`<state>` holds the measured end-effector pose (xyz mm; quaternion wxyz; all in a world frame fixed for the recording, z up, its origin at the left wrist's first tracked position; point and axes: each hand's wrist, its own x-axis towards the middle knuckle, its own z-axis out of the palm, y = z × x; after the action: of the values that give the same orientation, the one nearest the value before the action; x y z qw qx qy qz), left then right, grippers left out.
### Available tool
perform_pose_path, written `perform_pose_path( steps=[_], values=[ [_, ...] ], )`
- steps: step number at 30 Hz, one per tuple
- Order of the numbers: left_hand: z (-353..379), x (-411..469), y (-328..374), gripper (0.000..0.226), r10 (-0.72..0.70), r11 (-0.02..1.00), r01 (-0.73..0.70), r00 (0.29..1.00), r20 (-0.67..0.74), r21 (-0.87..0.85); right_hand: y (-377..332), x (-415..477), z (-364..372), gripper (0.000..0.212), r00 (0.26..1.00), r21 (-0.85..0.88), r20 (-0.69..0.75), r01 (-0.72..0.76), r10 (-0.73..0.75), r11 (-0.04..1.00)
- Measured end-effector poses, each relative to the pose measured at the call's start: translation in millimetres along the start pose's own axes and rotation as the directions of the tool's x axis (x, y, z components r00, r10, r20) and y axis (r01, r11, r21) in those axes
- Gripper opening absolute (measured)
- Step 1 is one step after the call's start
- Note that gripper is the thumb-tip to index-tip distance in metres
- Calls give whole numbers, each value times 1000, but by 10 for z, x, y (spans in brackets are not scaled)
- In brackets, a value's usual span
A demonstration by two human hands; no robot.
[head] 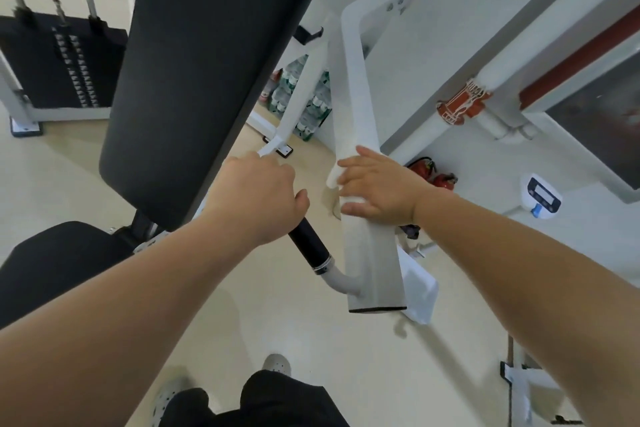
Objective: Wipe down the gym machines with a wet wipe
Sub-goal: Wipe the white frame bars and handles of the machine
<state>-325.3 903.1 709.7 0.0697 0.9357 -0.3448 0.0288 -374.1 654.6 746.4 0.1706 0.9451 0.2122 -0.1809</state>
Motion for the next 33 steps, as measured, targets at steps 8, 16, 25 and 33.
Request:
perform_pose_path(
  steps=[8,16,25,33],
  values=[
    [-89,73,104,38,-186,982,188,975,121,-11,222,-90,377,76,938,187,-327,185,-116,965],
    [-43,692,1013,35,-264,880,374,898,352,-293,1105,624,202,88,925,240,-356,231,-136,943],
    [-44,782,944,40,-204,693,456,867,454,-559,1229,658,394,84,883,293,-447,293,-141,910],
    [-202,612,421,32,-187,963,250,885,427,-97,879,605,139,93,952,455,-247,-52,183,889]
  ],
)
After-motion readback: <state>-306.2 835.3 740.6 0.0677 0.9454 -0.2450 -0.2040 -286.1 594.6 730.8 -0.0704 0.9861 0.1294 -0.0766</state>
